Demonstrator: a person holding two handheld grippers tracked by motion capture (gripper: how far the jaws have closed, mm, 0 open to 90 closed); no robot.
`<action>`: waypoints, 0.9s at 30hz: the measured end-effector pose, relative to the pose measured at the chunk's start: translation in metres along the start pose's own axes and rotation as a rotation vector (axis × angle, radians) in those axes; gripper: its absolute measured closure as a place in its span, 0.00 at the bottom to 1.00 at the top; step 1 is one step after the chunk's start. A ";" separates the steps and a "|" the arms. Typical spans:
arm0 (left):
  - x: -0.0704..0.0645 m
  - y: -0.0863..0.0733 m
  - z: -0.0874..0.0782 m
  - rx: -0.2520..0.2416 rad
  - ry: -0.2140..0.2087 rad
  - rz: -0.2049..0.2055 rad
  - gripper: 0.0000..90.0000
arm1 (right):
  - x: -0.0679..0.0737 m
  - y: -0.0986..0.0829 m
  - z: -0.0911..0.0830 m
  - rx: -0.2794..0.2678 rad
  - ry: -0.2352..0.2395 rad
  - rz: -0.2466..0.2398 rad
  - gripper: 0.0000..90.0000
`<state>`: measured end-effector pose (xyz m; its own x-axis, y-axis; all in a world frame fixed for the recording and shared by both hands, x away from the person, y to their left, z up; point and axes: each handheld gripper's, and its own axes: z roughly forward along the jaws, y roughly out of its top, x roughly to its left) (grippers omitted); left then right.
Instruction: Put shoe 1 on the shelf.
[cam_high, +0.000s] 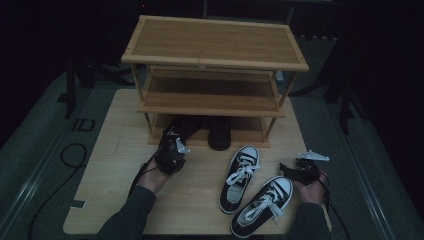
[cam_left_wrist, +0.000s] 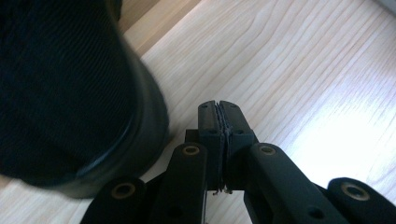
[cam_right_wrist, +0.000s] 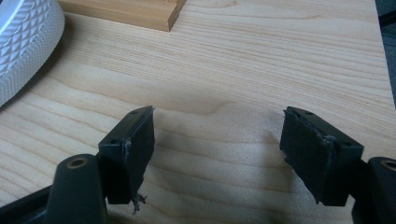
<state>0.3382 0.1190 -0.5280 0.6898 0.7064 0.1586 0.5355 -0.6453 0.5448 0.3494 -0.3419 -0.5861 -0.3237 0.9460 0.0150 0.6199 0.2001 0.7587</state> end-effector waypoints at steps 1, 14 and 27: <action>0.001 -0.002 -0.001 -0.002 0.001 -0.009 0.99 | 0.000 0.000 0.000 0.000 0.000 0.000 0.29; 0.020 -0.030 -0.005 0.031 0.038 -0.056 0.99 | 0.000 0.000 0.000 0.000 0.000 0.001 0.29; 0.040 -0.050 -0.003 0.062 0.067 -0.115 0.99 | 0.000 0.000 0.000 0.000 0.000 0.001 0.29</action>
<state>0.3376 0.1802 -0.5467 0.5889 0.7934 0.1541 0.6399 -0.5741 0.5108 0.3492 -0.3418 -0.5861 -0.3229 0.9463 0.0157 0.6199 0.1990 0.7590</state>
